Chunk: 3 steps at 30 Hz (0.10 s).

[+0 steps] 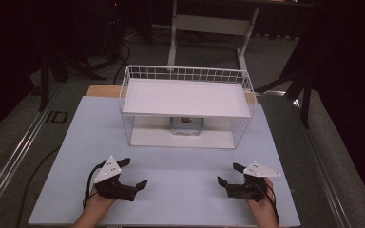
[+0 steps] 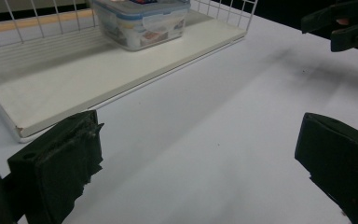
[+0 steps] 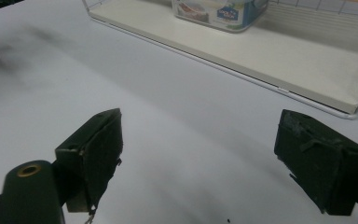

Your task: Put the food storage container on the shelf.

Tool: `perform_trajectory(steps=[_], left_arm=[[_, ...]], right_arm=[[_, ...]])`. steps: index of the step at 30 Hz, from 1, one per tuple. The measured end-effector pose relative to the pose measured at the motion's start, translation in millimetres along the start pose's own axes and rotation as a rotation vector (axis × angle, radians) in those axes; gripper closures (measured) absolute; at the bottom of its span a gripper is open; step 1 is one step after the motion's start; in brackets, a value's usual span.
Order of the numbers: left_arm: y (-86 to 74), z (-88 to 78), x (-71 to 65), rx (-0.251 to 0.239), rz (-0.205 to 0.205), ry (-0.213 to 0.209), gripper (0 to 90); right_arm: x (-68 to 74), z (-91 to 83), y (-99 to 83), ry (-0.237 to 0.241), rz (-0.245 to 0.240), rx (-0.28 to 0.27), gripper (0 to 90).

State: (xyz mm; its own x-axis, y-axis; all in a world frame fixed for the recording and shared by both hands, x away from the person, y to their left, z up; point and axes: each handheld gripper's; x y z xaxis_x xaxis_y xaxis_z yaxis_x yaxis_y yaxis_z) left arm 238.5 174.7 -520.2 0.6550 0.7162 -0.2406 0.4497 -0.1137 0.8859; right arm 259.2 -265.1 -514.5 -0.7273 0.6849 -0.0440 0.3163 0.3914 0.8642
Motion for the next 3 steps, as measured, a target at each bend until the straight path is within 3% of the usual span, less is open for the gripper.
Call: perform_trajectory(steps=[3], left_arm=[[-0.5, -0.1, -0.1, 0.001, 0.003, 0.002, 1.4]], right_arm=[[-1.0, 1.6, -1.2, 0.013, 0.025, -0.004, 15.2]])
Point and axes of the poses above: each handheld gripper's, and its own axes: z roughly forward along the jaws, y roughly out of its top, x roughly to its left, and after that the axes turned 9 degrees about -z, right-handed
